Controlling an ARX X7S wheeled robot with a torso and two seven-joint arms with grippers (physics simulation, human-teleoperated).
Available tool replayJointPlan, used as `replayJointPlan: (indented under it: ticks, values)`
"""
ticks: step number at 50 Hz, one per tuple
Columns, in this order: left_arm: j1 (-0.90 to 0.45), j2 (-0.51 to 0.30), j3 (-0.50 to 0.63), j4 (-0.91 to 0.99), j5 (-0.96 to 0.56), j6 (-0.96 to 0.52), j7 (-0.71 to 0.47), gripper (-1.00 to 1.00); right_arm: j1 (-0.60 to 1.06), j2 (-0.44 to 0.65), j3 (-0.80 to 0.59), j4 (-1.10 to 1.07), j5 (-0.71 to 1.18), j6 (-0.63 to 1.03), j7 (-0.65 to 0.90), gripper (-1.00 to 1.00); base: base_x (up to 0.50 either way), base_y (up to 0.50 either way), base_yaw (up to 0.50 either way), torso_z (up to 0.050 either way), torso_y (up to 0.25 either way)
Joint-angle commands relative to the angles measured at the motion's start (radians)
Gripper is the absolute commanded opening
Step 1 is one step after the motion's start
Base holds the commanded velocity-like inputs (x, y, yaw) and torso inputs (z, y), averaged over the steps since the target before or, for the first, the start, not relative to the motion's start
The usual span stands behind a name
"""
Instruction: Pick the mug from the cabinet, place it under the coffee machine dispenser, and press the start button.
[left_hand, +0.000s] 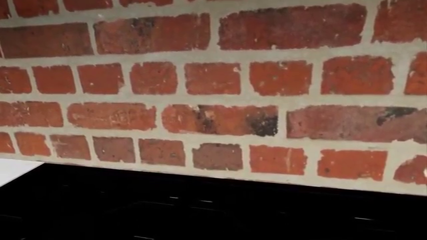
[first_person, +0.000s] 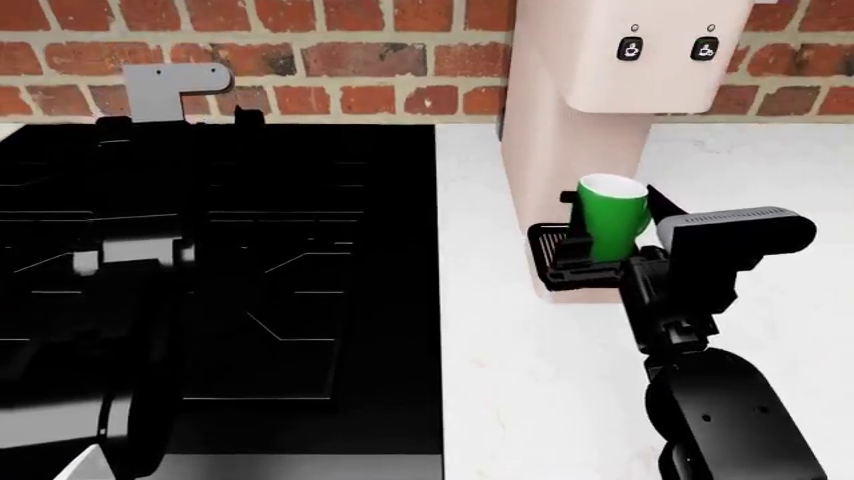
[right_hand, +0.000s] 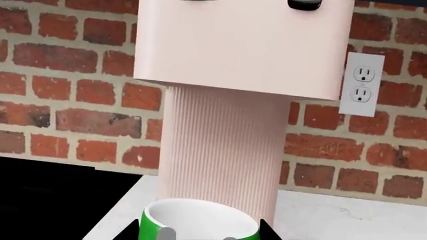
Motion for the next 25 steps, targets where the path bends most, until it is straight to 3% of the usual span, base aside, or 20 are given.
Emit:
replayJointPlan:
  ticks: [1, 25]
  values:
    - [0.001, 0.002, 0.001, 0.0, 0.0, 0.001, -0.001, 1.0, 0.026, -0.009, -0.01, 0.068, -0.028, -0.037, -0.01, -1.0, 0.0, 0.0, 0.0, 0.0, 0.0]
    - [0.004, 0.005, 0.001, 0.0, 0.0, 0.003, 0.0, 1.0, 0.052, -0.01, -0.049, 0.205, -0.077, -0.202, -0.019, -1.0, 0.0, 0.0, 0.0, 0.0, 0.0]
